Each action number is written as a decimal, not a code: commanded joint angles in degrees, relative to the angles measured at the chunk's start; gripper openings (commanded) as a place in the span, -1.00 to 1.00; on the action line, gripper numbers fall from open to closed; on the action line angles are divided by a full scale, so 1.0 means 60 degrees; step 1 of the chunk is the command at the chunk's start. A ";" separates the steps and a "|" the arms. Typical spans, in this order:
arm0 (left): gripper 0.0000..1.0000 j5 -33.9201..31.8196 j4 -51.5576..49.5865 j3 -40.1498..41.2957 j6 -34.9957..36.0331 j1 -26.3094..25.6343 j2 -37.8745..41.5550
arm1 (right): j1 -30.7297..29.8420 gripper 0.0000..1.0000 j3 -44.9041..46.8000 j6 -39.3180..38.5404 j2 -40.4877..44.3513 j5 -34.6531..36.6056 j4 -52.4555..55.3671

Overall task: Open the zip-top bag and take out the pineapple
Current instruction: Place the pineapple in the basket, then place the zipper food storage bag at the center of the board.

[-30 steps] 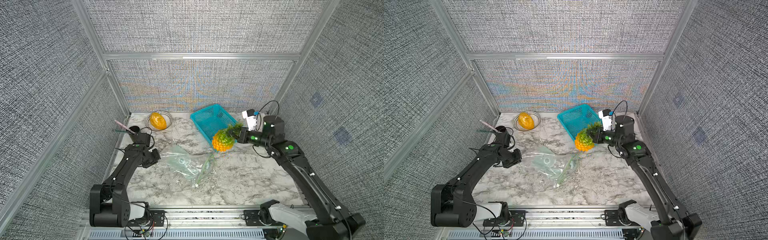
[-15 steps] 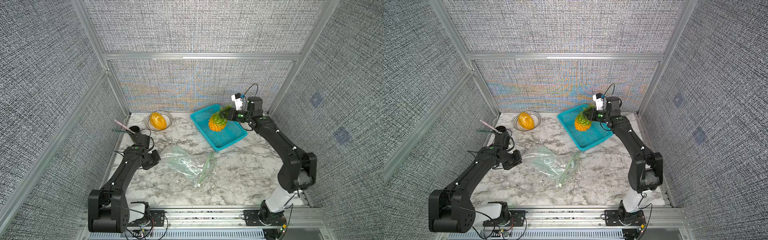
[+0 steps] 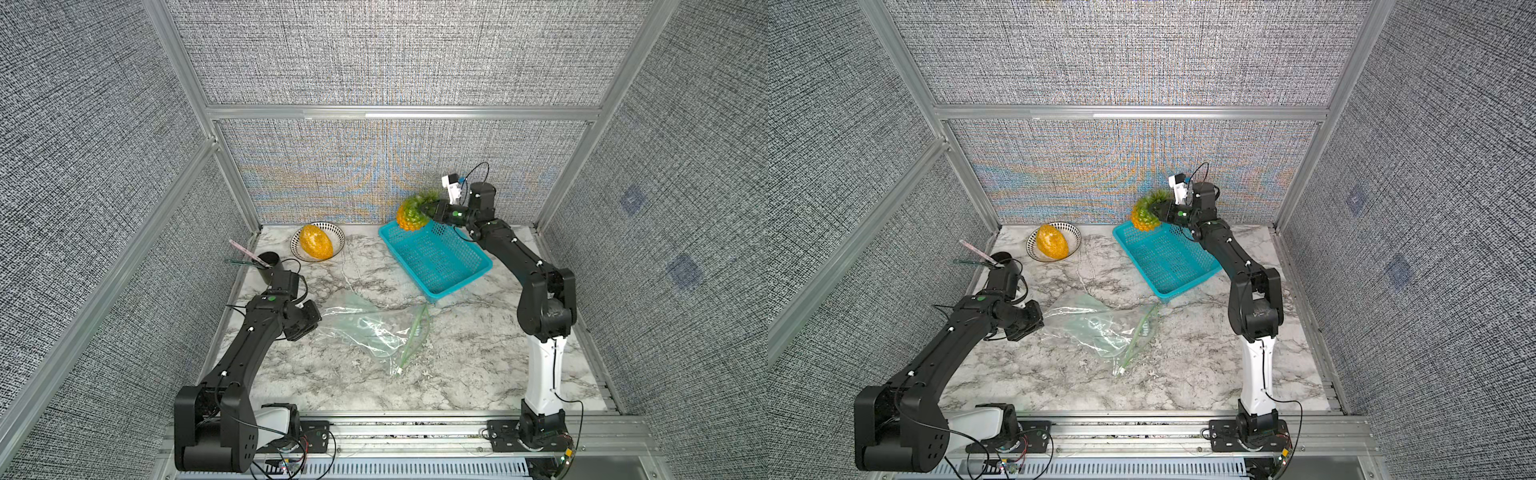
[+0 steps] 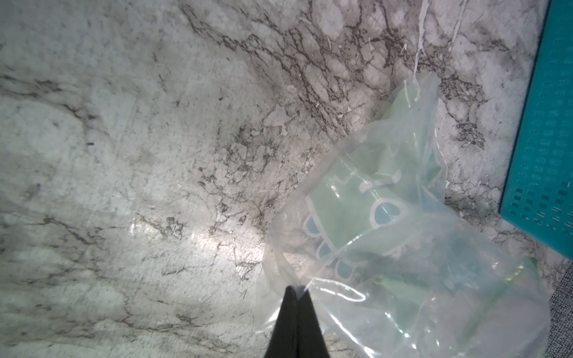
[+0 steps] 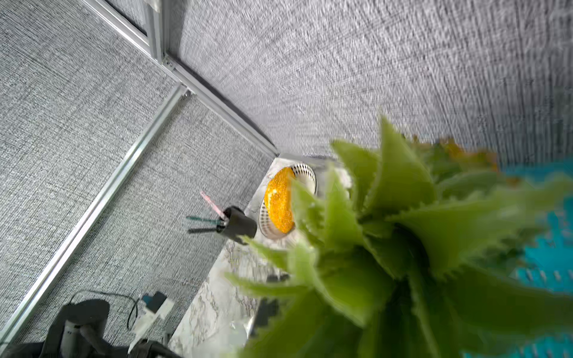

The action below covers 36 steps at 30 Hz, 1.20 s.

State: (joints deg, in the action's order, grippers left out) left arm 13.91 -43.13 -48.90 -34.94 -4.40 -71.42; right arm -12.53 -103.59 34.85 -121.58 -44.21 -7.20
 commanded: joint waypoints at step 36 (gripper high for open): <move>0.98 -0.1831 -0.0397 -0.4292 0.1162 0.0352 -0.3517 | 0.0983 0.66 0.5151 -0.2866 0.5204 0.3446 0.5614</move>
State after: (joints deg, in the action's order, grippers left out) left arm 7.44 -43.07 -71.81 -30.89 -2.66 -91.37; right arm -7.05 -73.73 20.62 -92.82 -29.26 17.17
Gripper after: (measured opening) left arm 0.611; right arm 0.820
